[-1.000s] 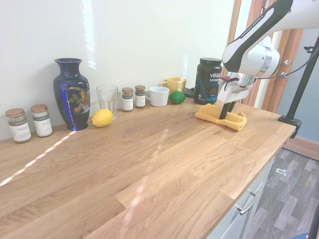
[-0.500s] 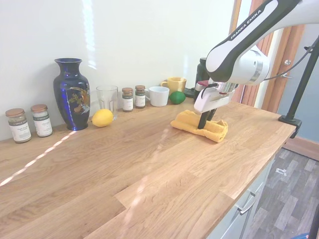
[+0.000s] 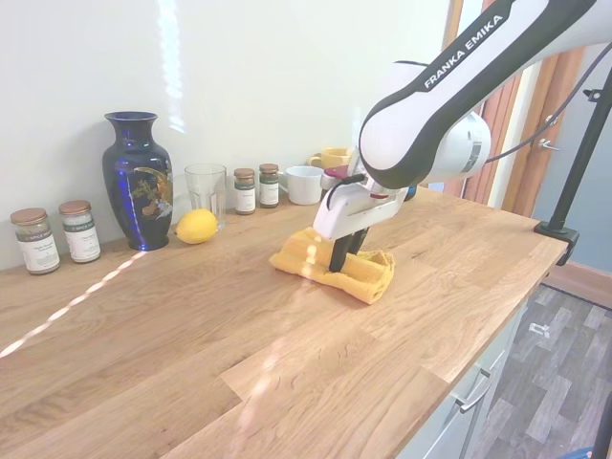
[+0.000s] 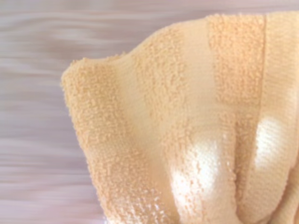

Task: Wipe the counter

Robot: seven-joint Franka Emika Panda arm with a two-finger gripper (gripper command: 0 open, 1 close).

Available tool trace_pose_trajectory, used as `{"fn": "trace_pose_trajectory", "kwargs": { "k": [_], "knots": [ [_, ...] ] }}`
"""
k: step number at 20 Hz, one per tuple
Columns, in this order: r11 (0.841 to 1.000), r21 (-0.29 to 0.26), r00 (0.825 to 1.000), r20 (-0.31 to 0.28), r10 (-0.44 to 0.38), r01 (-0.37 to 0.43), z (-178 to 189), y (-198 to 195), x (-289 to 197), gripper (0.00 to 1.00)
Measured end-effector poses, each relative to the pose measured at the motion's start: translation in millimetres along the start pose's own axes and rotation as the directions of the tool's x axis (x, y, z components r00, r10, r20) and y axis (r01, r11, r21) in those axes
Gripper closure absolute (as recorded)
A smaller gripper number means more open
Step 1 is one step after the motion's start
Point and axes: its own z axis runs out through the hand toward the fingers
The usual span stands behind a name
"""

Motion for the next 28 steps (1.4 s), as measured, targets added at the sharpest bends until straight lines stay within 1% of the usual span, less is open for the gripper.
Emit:
{"fn": "trace_pose_trajectory", "kwargs": {
  "k": [8, 12, 18, 21, 24, 28],
  "knots": [
    [0.999, 0.008, 0.999, 0.004, -0.050, 0.050, 5.3, -78.2, -82.6, 1.00],
    [0.996, 0.006, 0.996, -0.003, -0.084, 0.084, 6.1, -103.2, -116.3, 1.00],
    [0.993, -0.003, 0.992, -0.017, -0.122, 0.122, 6.3, -119.3, -143.4, 1.00],
    [0.991, -0.016, 0.990, -0.019, -0.137, 0.136, 5.7, -124.7, -150.3, 1.00],
    [0.991, -0.024, 0.991, -0.015, -0.135, 0.135, 5.8, -125.9, -149.3, 1.00],
    [0.992, -0.022, 0.993, -0.006, -0.122, 0.121, 6.1, -123.8, -144.2, 1.00]
  ]
}}
